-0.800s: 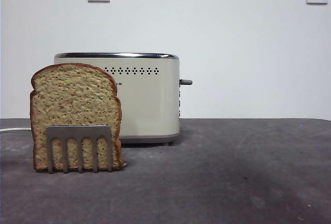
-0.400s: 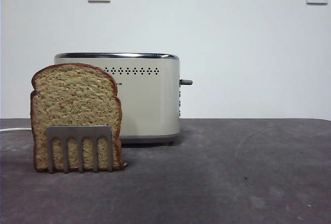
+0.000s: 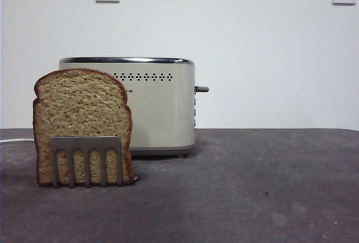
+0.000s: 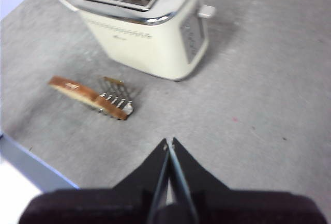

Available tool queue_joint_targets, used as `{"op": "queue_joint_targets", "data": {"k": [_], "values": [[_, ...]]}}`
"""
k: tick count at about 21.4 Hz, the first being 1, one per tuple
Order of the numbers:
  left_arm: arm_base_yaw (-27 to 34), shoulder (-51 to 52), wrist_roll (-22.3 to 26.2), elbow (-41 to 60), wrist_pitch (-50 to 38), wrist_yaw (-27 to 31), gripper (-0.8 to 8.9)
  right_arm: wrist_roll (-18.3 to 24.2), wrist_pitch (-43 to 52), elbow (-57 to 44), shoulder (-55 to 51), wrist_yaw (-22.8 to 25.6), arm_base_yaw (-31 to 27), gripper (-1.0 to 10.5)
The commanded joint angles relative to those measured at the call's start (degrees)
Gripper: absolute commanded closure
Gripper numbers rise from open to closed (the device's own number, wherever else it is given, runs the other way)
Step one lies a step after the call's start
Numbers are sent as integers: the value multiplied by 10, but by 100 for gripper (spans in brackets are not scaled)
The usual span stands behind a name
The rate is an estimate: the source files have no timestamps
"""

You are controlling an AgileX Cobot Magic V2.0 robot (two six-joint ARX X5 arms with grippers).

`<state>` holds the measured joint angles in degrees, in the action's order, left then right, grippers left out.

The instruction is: Pick up a slice of bread from the rack,put the bread on the toaster,press the button

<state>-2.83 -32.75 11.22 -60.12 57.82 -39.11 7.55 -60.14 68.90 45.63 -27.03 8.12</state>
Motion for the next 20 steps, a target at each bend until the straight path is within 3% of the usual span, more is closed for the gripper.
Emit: {"op": "queue_joint_targets", "data": {"k": [1,4,5,7,8,12,20], "values": [[-10,2,39,-1,11,0,822,11,-4,1,0,-1,14,959],[-14,2,39,-1,9,1,799,11,-4,1,1,-1,26,958],[-14,2,39,-1,7,1,697,11,-4,1,1,-1,29,958],[-17,2,39,-1,-5,1,329,11,-4,1,1,-1,33,958],[-22,2,39,-1,-14,1,267,11,-5,1,1,-1,34,958],[-66,-17,85,-4,-34,18,270,11,-8,1,1,-1,37,958],[-210,-147,189,-4,-36,174,270,15,-9,1,7,-1,37,958]]}}
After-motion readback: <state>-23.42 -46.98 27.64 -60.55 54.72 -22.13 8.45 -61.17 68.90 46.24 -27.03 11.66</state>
